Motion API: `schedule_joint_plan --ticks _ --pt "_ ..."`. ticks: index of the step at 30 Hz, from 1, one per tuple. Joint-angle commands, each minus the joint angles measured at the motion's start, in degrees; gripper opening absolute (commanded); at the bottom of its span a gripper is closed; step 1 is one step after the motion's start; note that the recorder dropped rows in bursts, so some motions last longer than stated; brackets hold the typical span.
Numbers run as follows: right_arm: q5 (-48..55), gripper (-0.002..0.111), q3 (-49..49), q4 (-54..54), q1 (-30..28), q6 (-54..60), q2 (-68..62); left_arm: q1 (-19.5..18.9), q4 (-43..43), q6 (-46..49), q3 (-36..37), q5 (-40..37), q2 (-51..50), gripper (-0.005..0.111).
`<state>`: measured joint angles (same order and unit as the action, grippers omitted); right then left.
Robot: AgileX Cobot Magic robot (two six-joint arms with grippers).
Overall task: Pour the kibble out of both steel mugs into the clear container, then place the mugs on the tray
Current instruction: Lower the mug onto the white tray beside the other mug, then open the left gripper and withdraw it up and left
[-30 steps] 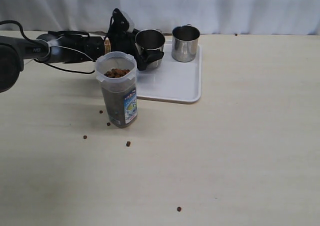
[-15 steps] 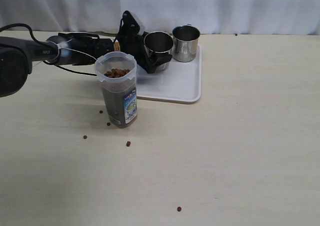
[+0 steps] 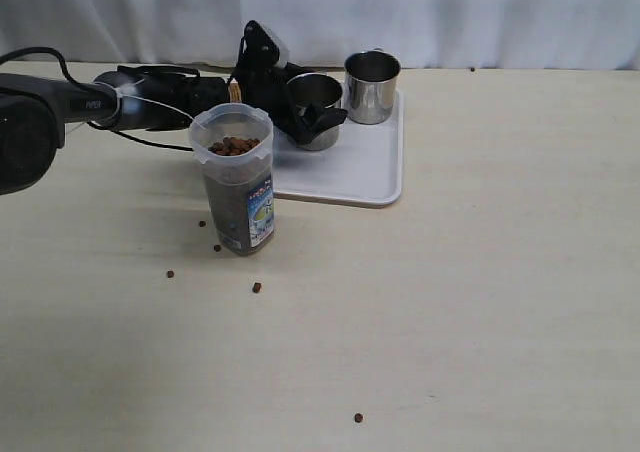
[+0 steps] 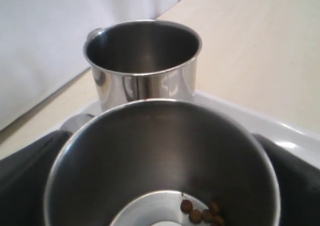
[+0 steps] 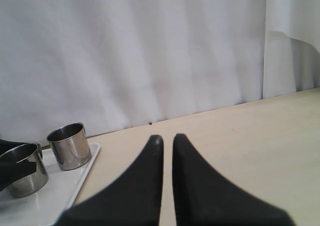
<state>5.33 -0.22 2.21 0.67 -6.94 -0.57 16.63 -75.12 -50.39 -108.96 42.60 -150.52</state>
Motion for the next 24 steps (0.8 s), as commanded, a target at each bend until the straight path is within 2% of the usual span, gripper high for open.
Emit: schedule_joint_plan --ticks 1,7,14,24 --pt "0.16 0.005 0.22 0.14 -0.41 0.17 -0.22 0.06 0.86 -0.63 -0.44 0.18 0.07 0.068" --pt "0.16 0.005 0.22 0.14 -0.41 0.17 -0.22 -0.51 0.86 -0.94 -0.44 1.23 0.21 0.068" --pt "0.16 0.005 0.22 0.14 -0.41 0.17 -0.22 -1.96 0.76 -1.04 -0.44 8.57 0.21 0.068" --pt "0.16 0.005 0.22 0.14 -0.41 0.17 -0.22 -3.79 0.86 -2.29 -0.44 11.76 0.85 0.068"
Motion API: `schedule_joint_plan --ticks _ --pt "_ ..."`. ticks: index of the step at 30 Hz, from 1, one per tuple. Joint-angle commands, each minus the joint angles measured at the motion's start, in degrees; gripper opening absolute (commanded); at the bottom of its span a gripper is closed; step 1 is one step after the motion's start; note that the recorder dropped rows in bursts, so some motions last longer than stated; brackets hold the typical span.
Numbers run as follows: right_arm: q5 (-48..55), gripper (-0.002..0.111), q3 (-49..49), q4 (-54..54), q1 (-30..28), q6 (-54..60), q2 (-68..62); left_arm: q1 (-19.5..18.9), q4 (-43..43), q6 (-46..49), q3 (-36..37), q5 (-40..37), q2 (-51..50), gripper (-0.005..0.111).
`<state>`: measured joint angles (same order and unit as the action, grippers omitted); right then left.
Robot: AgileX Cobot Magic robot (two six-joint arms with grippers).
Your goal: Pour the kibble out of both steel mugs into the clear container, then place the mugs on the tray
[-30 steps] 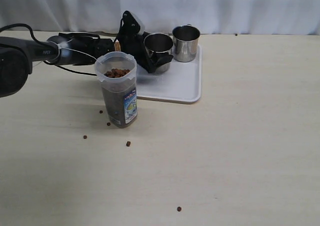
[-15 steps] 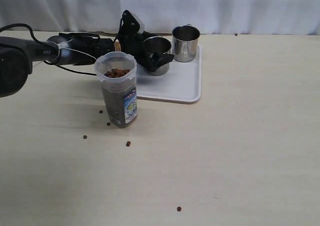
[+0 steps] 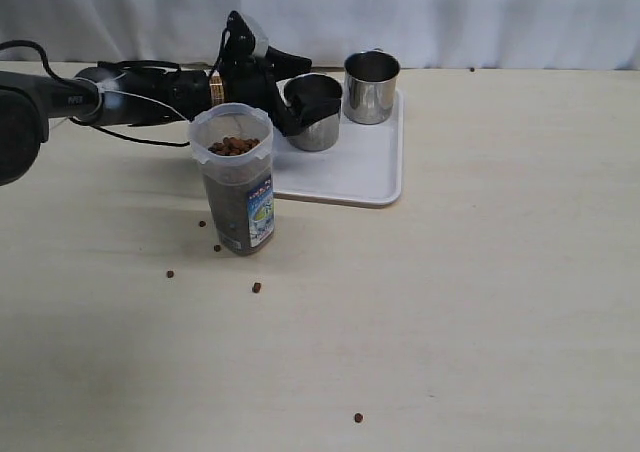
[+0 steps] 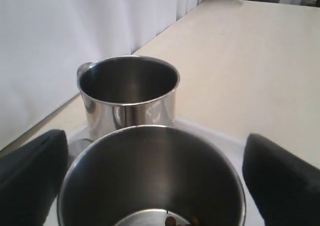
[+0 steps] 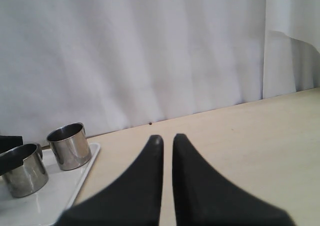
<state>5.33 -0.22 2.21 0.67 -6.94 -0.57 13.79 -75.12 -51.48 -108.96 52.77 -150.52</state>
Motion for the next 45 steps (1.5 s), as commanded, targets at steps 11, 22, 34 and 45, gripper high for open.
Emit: schedule_joint_plan --ticks 11,22,34,45 --pt "0.16 0.005 0.22 0.14 -0.41 0.17 -0.22 -5.87 0.86 -4.52 -0.44 11.92 2.87 0.068" --pt "0.16 0.005 0.22 0.14 -0.41 0.17 -0.22 -14.67 0.71 -17.31 -0.44 17.19 8.30 0.040" --pt "0.16 0.005 0.22 0.14 -0.41 0.17 -0.22 -18.84 -18.56 -38.86 1.41 16.52 23.35 0.000" --pt "0.16 0.005 0.22 0.14 -0.41 0.17 -0.22 -17.90 -19.29 -32.78 27.55 -21.44 48.73 0.000"
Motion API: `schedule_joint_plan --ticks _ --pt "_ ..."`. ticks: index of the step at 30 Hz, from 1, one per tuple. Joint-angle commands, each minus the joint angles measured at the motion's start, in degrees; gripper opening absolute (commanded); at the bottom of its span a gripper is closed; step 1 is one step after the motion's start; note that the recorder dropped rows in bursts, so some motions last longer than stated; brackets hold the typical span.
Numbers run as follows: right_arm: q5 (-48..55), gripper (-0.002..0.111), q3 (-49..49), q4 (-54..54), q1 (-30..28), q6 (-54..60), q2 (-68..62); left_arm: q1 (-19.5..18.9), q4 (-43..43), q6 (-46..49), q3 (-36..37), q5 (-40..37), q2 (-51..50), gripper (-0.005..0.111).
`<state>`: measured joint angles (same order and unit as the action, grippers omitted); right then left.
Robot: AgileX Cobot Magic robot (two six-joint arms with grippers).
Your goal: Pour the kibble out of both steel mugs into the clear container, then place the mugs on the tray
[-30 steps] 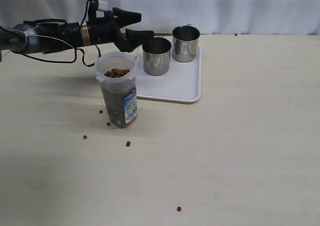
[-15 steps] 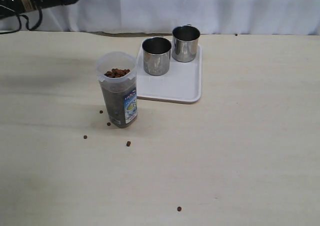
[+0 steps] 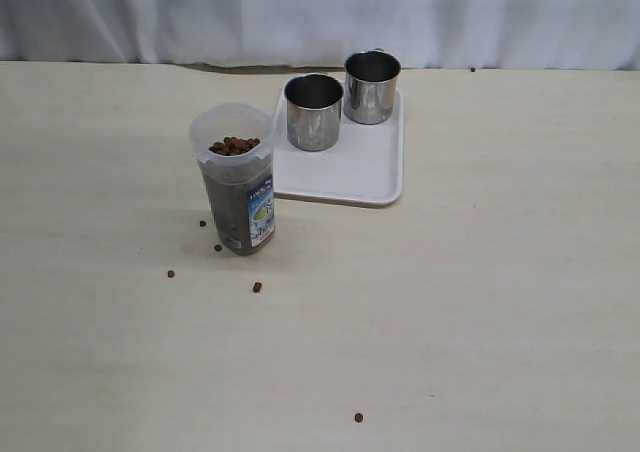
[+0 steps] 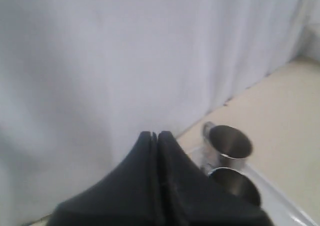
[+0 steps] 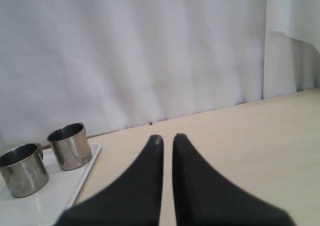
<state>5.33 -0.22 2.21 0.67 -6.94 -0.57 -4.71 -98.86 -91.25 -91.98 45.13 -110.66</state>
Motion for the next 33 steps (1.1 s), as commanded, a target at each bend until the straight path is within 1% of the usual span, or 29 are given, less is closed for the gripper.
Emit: schedule_joint_plan --ticks 1,3,4,6,8,9,10,12,14,16,21,24,27,29,31,32,33 --pt "0.16 0.005 0.22 0.14 -0.41 0.17 -0.22 0.78 9.73 12.24 13.72 -17.16 11.78 0.000" --pt "0.16 0.005 0.22 0.14 -0.41 0.17 -0.22 1.39 24.80 26.53 21.55 -20.78 17.83 0.000" --pt "0.16 0.005 0.22 0.14 -0.41 0.17 -0.22 1.39 32.16 32.59 24.74 -21.06 20.44 0.000" --pt "0.16 0.005 0.22 0.14 -0.41 0.17 -0.22 1.39 51.36 47.66 33.37 -19.59 26.84 0.000" --pt "0.16 0.005 0.22 0.14 -0.41 0.17 -0.22 1.39 67.04 58.99 41.75 -15.76 32.74 0.000" --pt "0.16 0.005 0.22 0.14 -0.41 0.17 -0.22 1.39 73.82 62.89 46.48 -12.91 36.11 0.000" --pt "0.16 0.005 0.22 0.14 -0.41 0.17 -0.22 1.39 78.86 65.26 51.13 -9.95 38.67 0.000" --pt "0.16 0.005 0.22 0.14 -0.41 0.17 -0.22 1.39 85.01 67.73 60.05 -3.87 45.00 0.000" --pt "0.16 0.005 0.22 0.14 -0.41 0.17 -0.22 1.39 87.21 68.75 67.11 -0.03 50.87 0.000" --pt "0.16 0.005 0.22 0.14 -0.41 0.17 -0.22 1.39 88.23 69.14 73.20 0.64 56.37 0.000" --pt "0.16 0.005 0.22 0.14 -0.41 0.17 -0.22 1.39 88.75 69.97 84.24 0.29 67.24 0.000" --pt "0.16 0.005 0.22 0.14 -0.41 0.17 -0.22 1.39 89.09 69.99 89.11 -0.70 73.25 0.000" --pt "0.16 0.005 0.22 0.14 -0.41 0.17 -0.22 1.39 89.00 71.56 91.82 -4.29 78.41 0.000" --pt "0.16 0.005 0.22 0.14 -0.41 0.17 -0.22 1.39 89.00 72.25 91.98 -7.60 82.17 0.000" --pt "0.16 0.005 0.22 0.14 -0.41 0.17 -0.22 1.39 88.84 72.49 91.98 -12.36 86.43 0.000" --pt "0.16 0.005 0.22 0.14 -0.41 0.17 -0.22 1.39 87.24 72.63 91.98 -18.93 90.73 0.000" --pt "0.16 0.005 0.22 0.14 -0.41 0.17 -0.22 1.39 87.02 73.04 91.98 -21.64 92.79 0.000"
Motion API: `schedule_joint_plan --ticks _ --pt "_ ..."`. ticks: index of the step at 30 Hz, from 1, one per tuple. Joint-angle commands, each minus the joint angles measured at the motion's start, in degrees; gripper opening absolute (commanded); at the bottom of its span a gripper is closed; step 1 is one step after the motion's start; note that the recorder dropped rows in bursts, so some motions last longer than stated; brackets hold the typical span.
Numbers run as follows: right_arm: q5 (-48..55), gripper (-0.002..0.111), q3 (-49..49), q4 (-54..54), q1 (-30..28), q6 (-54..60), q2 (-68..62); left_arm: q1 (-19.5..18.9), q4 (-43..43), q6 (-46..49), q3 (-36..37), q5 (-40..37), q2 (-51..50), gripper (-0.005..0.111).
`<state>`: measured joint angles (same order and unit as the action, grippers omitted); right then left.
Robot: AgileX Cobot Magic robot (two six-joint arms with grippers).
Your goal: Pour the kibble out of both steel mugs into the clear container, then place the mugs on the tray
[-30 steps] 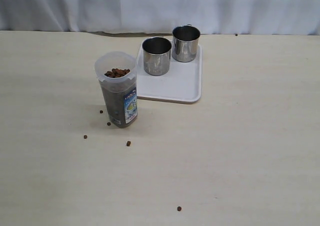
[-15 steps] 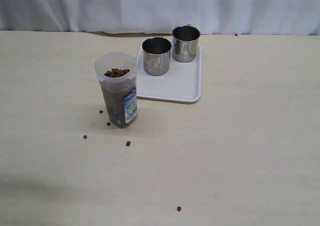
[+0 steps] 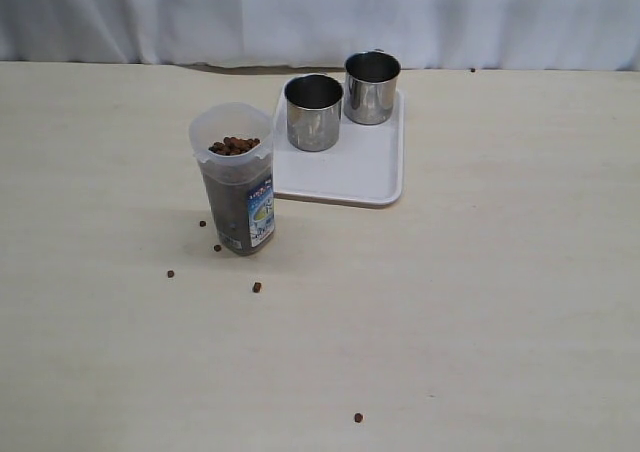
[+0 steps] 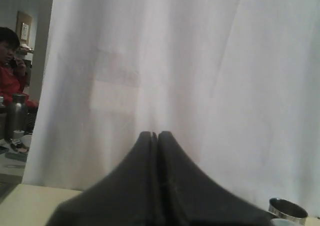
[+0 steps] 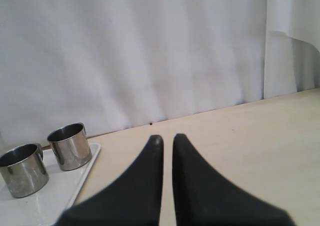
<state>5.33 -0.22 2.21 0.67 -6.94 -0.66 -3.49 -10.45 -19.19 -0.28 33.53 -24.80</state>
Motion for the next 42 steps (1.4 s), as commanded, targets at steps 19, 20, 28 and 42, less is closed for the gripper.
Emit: schedule_joint_plan --ticks 19,20,28,42 --pt "0.16 0.005 0.22 0.14 -0.41 0.17 -0.01 0.40 2.77 1.00 0.28 -42.12 24.80 0.000" --pt "0.16 0.005 0.22 0.14 -0.41 0.17 -0.01 0.40 3.89 1.00 0.28 -42.98 24.80 0.000" --pt "0.16 0.005 0.22 0.14 -0.41 0.17 -0.01 0.40 3.47 3.34 0.28 -43.74 24.80 0.000" --pt "0.16 0.005 0.22 0.14 -0.41 0.17 -0.01 0.40 5.93 1.28 0.28 -44.44 24.80 0.000"
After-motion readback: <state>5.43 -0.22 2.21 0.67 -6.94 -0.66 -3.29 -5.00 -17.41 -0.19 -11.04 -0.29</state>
